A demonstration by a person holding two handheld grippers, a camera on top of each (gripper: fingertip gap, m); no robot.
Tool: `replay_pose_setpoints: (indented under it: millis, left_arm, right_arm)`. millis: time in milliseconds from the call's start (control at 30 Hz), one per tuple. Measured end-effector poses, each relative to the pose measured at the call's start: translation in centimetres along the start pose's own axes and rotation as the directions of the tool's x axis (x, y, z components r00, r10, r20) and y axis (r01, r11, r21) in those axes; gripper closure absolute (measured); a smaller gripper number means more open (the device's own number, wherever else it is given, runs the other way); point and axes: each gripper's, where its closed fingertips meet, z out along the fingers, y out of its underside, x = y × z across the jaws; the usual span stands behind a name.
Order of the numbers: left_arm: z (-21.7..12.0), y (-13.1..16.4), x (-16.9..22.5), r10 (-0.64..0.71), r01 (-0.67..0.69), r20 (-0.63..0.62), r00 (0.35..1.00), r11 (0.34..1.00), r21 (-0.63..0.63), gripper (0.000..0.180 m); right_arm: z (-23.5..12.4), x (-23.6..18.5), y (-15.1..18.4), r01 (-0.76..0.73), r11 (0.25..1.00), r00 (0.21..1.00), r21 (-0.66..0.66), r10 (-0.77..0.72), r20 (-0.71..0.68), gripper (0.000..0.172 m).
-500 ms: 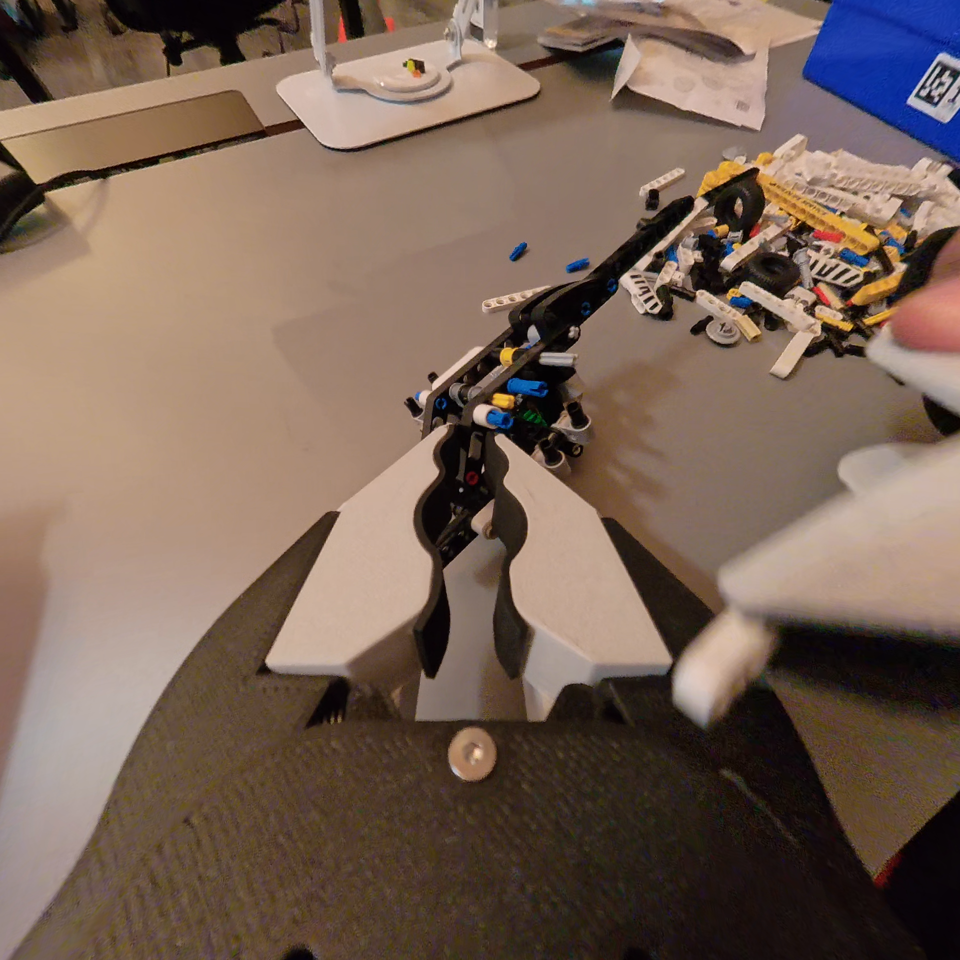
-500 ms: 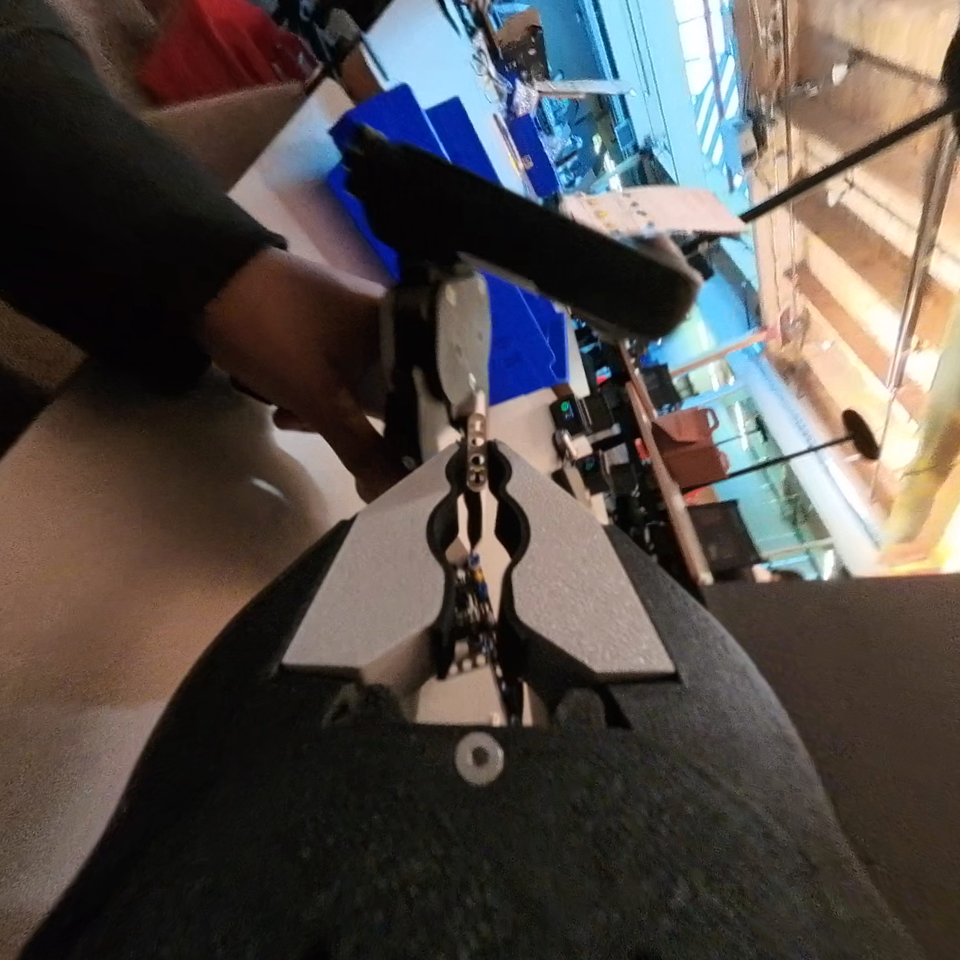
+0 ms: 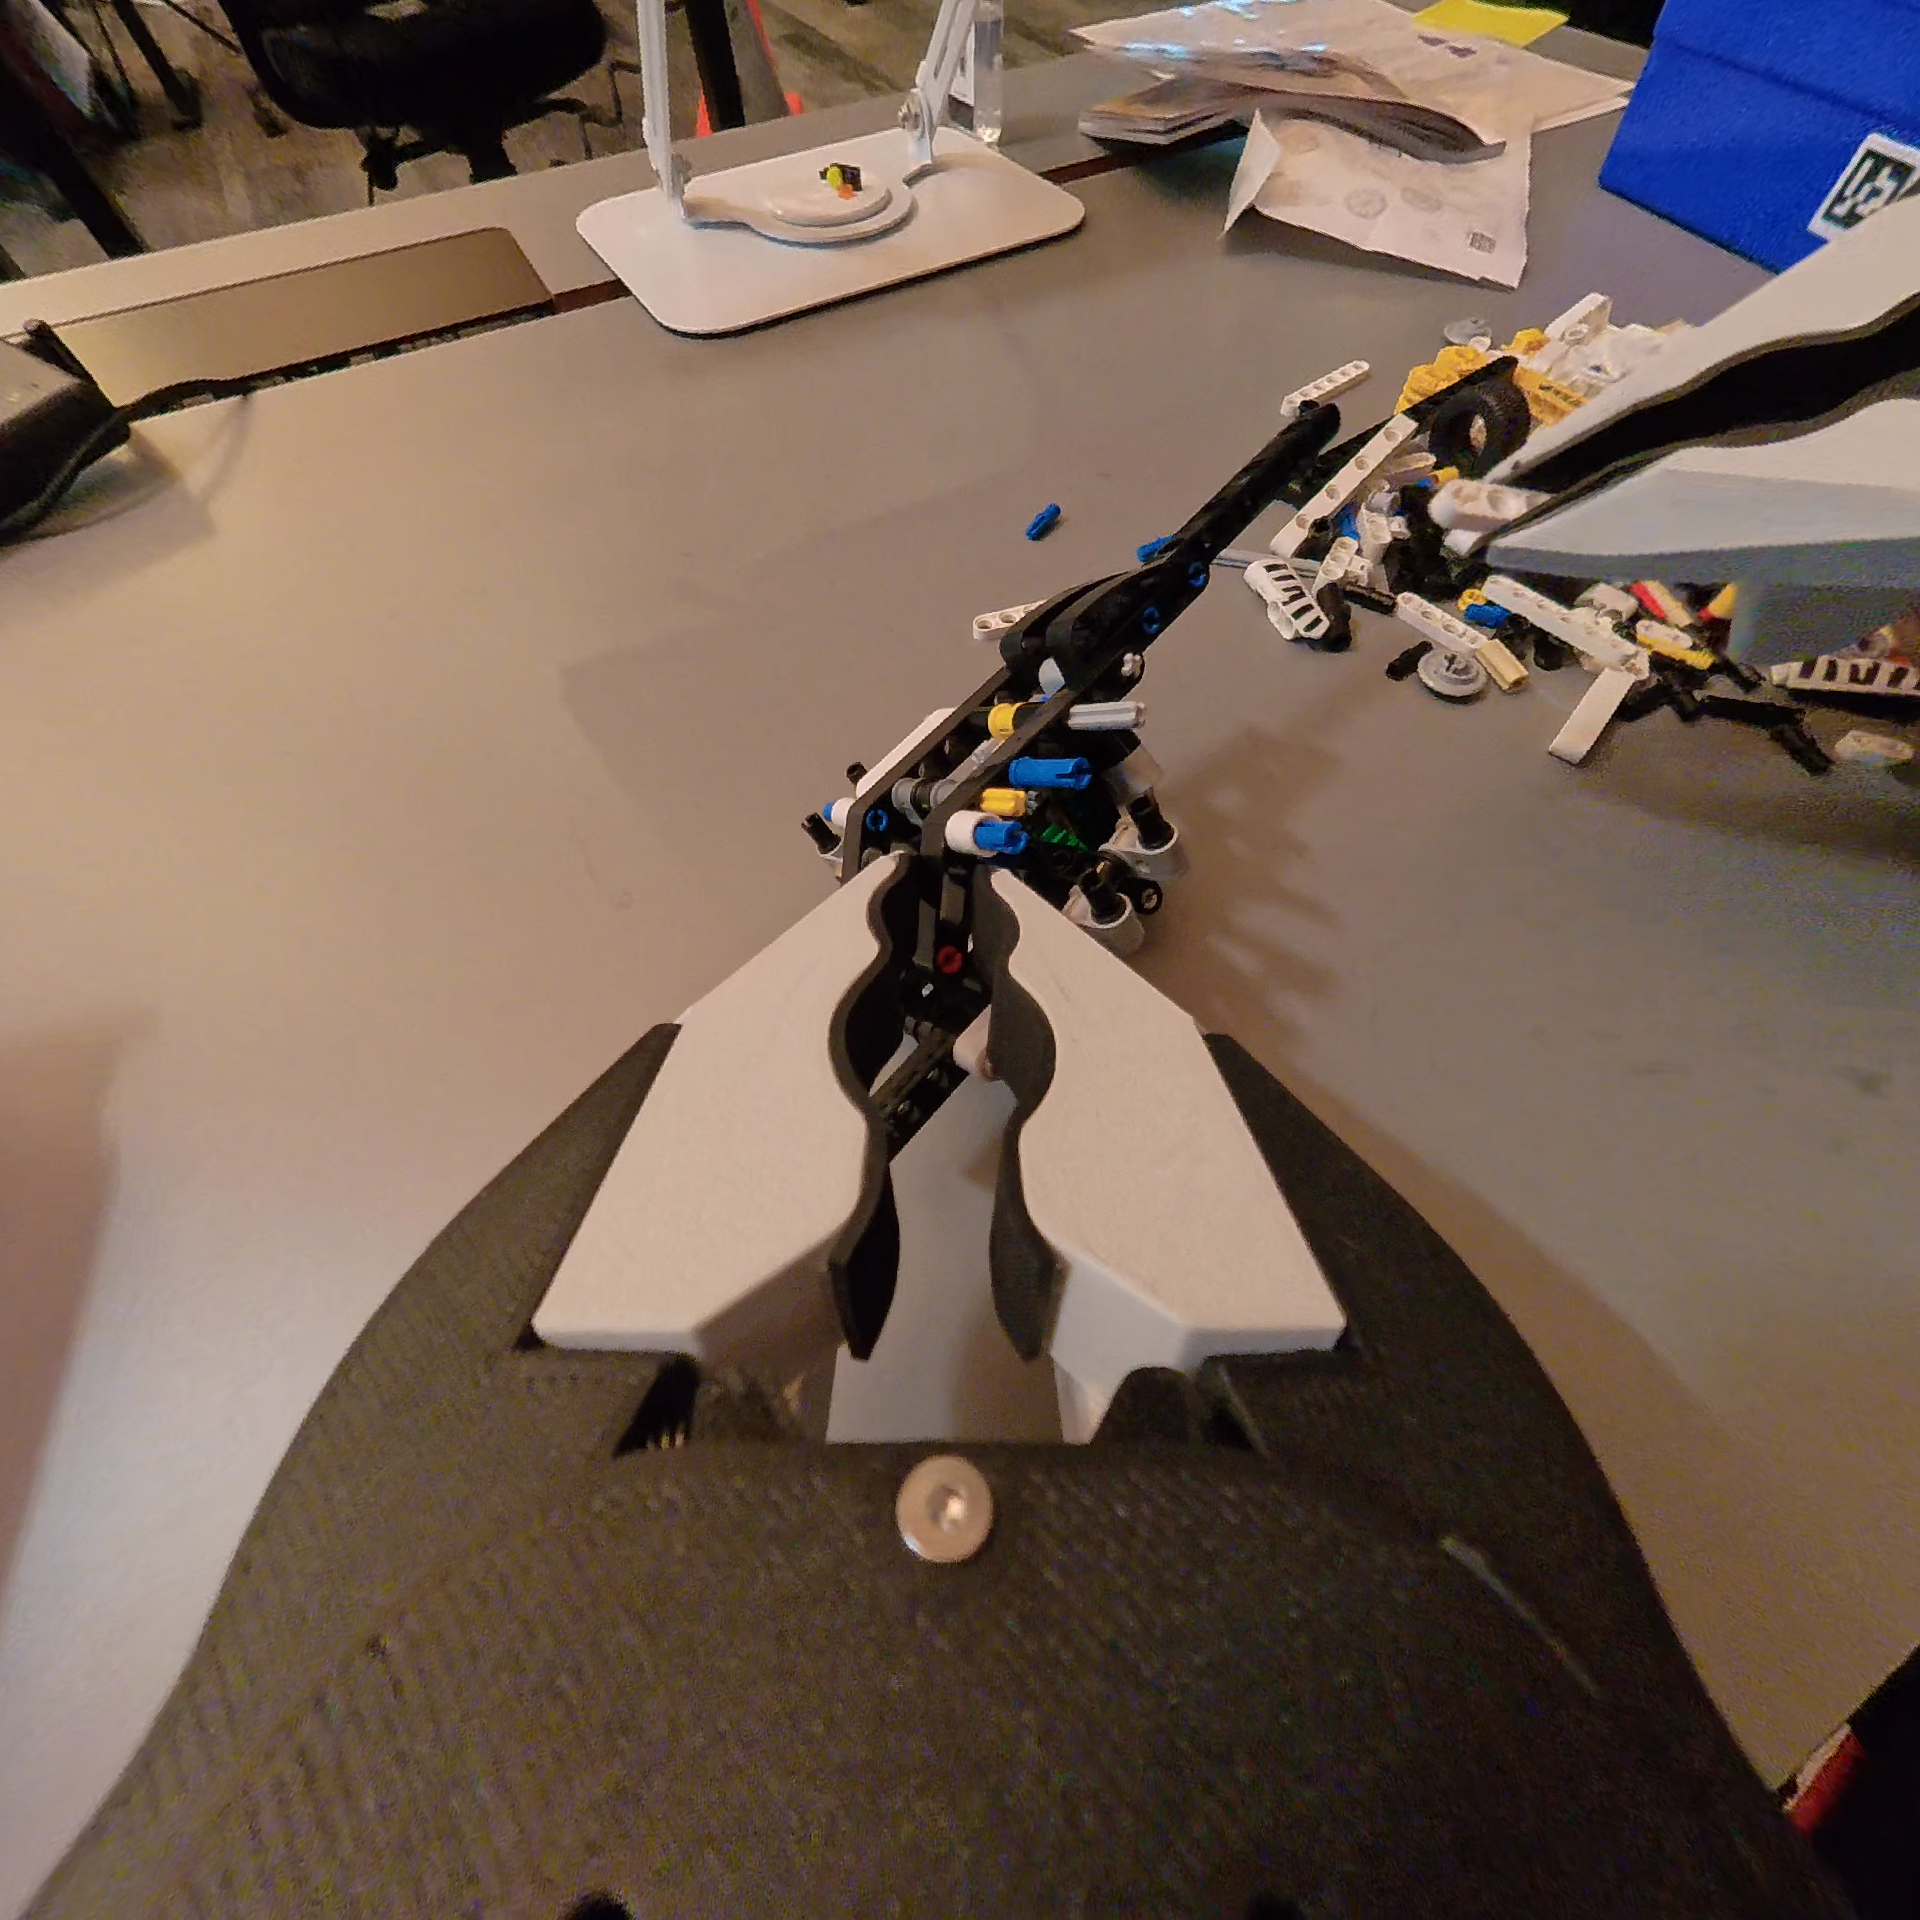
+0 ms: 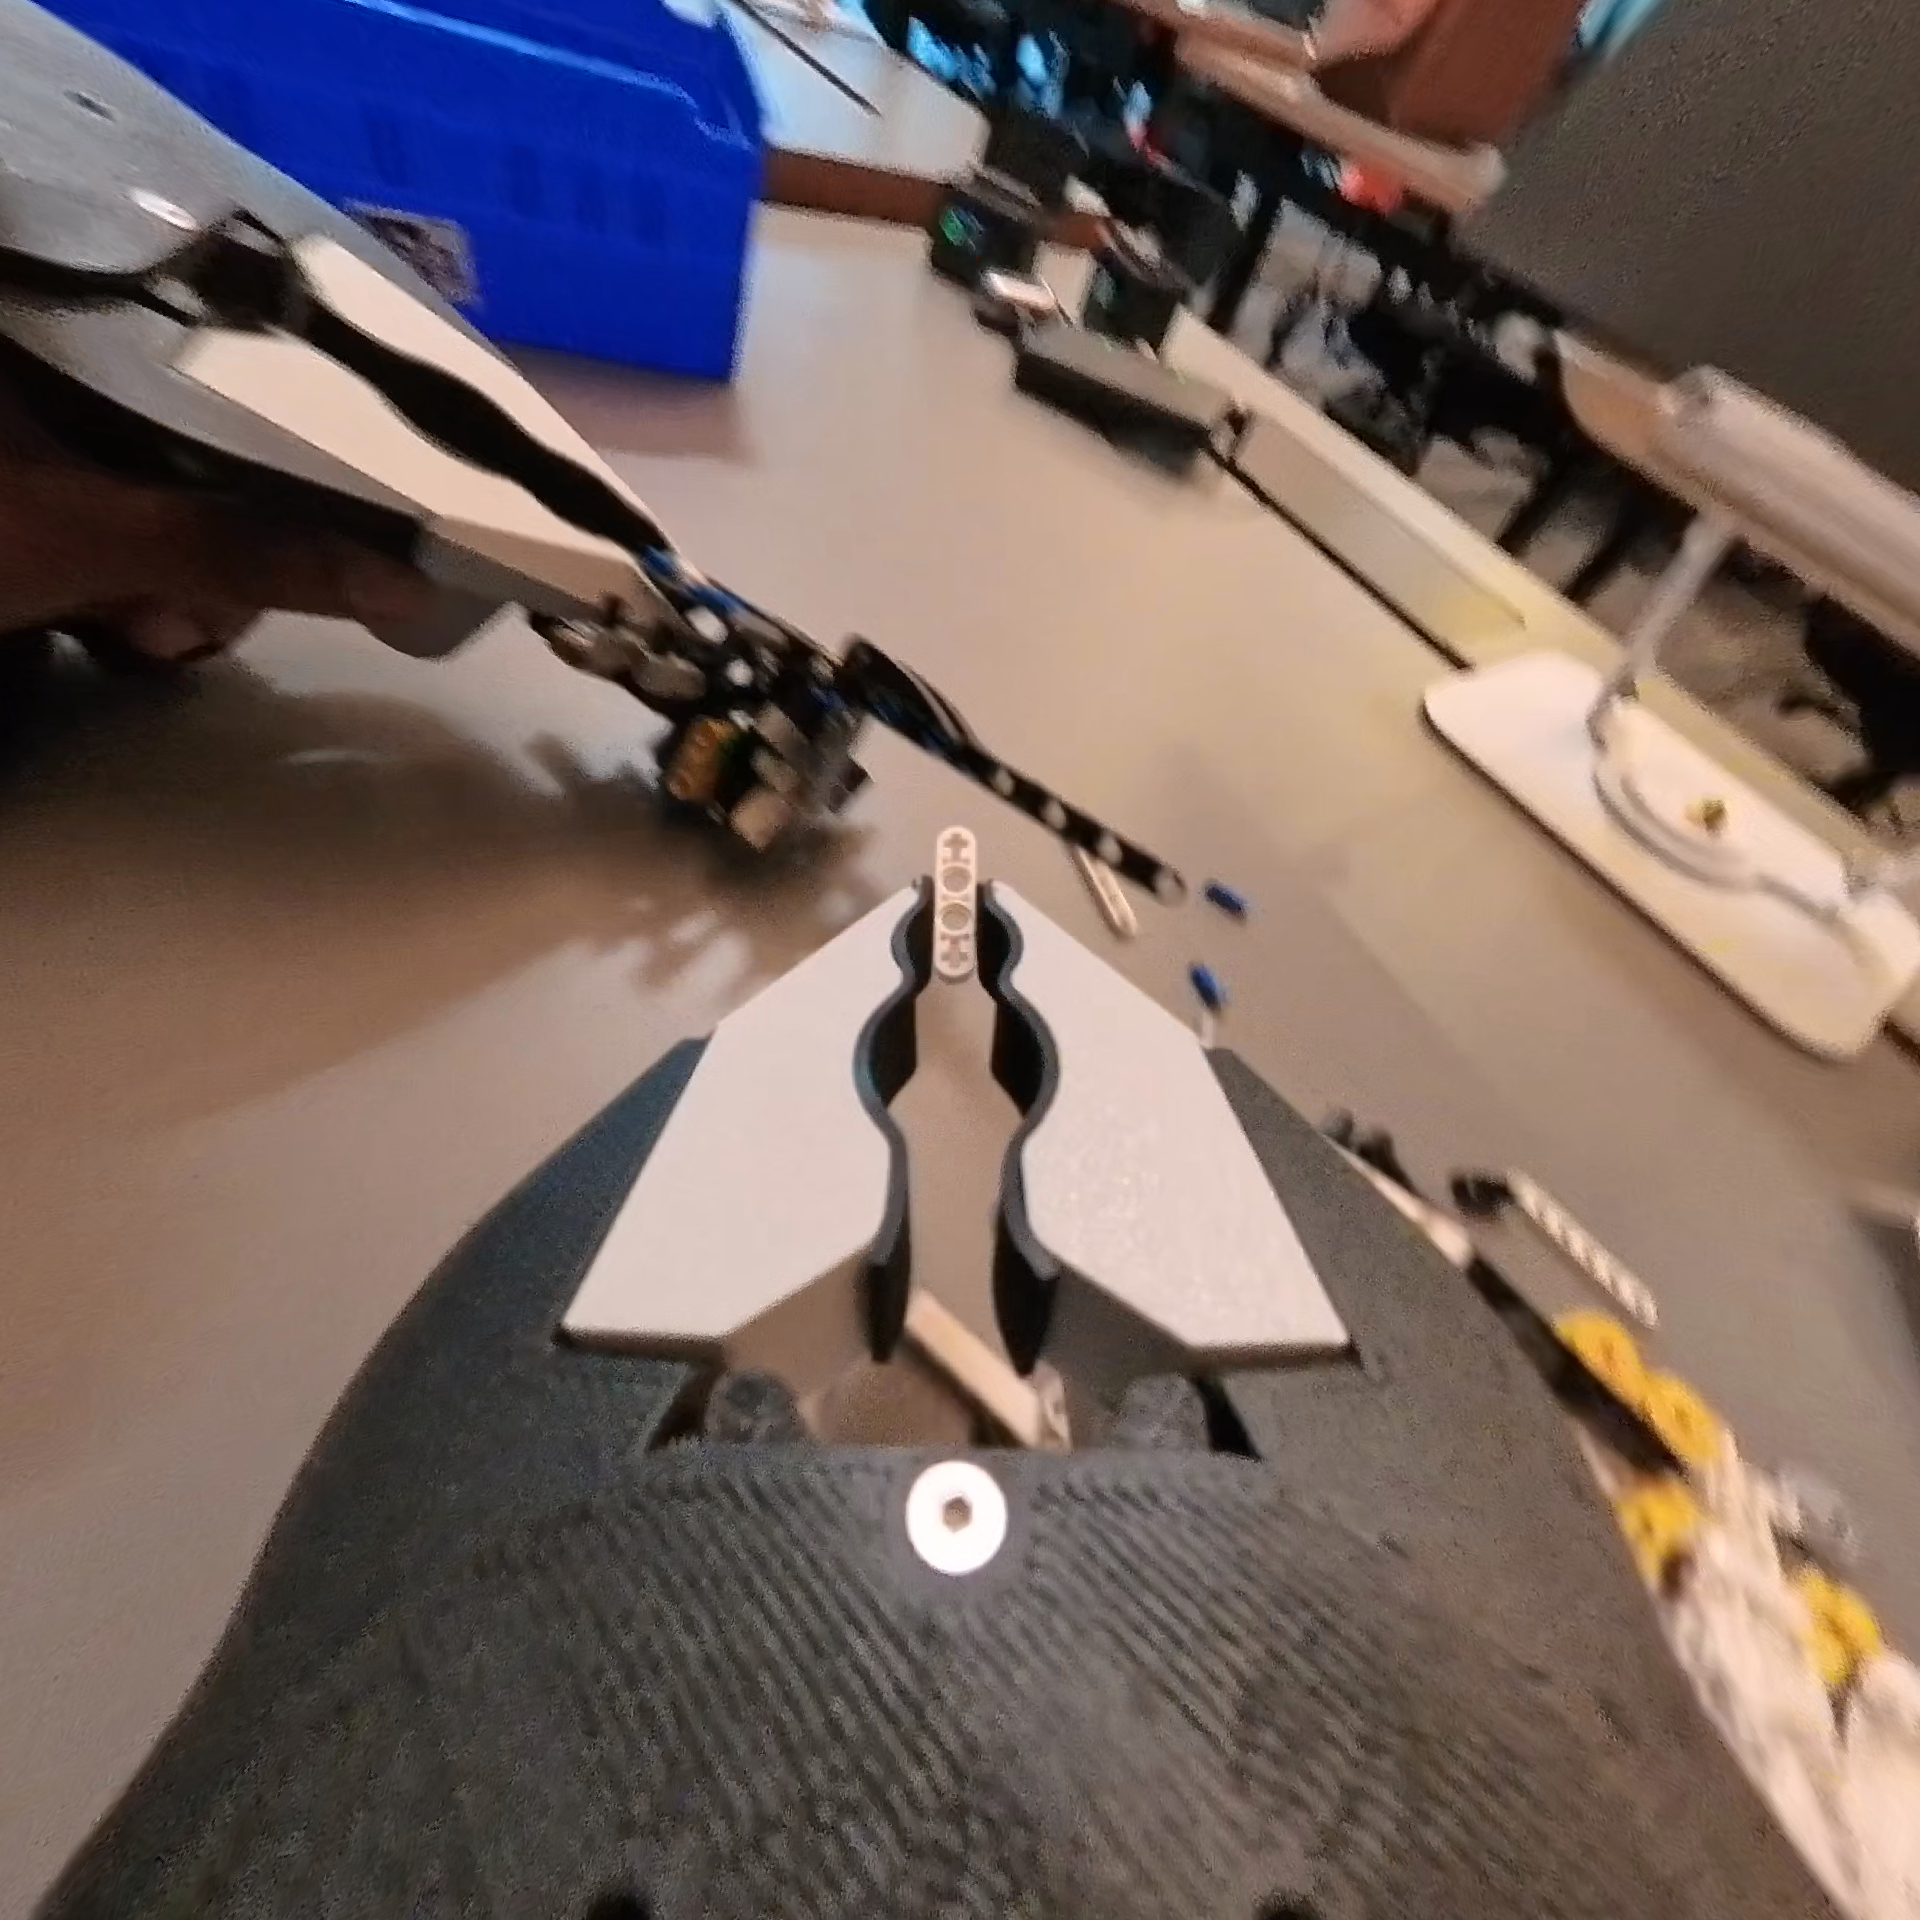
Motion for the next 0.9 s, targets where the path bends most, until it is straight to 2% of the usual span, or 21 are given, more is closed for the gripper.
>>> replay_pose_setpoints:
  millis: [167,267,367,533,667,800,900]
  left_arm:
    - [0.0,-0.1,0.0,0.009,-0.009,0.005,1.0,1.0,0.004,0.171]
    - [0.0,-0.1,0.2,0.013,-0.013,-0.003,1.0,1.0,0.006,0.171]
    - [0.0,-0.1,0.3,0.023,-0.023,0.002,1.0,1.0,0.008,0.171]
    - [0.0,-0.2,0.4,0.038,-0.038,0.007,0.999,0.999,0.011,0.171]
    - [-0.1,-0.2,0.6,0.057,-0.057,0.002,0.998,0.998,0.017,0.171]
    - [-0.3,-0.2,0.9,0.078,-0.078,0.0,0.997,0.997,0.021,0.171]
    - [-0.4,-0.2,1.2,0.098,-0.098,-0.007,0.995,0.995,0.029,0.171]
  right_arm:
    - [-2.7,4.0,6.9,-0.185,0.949,0.975,-0.256,0.146,-0.165,0.167]
    - [-4.1,5.5,9.7,-0.248,0.905,0.955,-0.346,0.169,-0.243,0.151]
    - [-4.2,5.8,7.7,-0.202,0.943,0.957,-0.264,0.134,-0.257,0.131]
    - [-1.5,2.5,1.4,0.073,0.99,0.983,-0.118,-0.091,-0.16,0.135]
    - [2.0,-2.0,-2.3,0.319,0.948,0.945,0.01,-0.318,-0.078,0.145]
    - [5.0,-4.7,-2.4,0.454,0.89,0.891,0.037,-0.455,0.011,0.146]
    - [5.8,-5.0,-2.5,0.523,0.852,0.852,0.042,-0.523,-0.005,0.156]
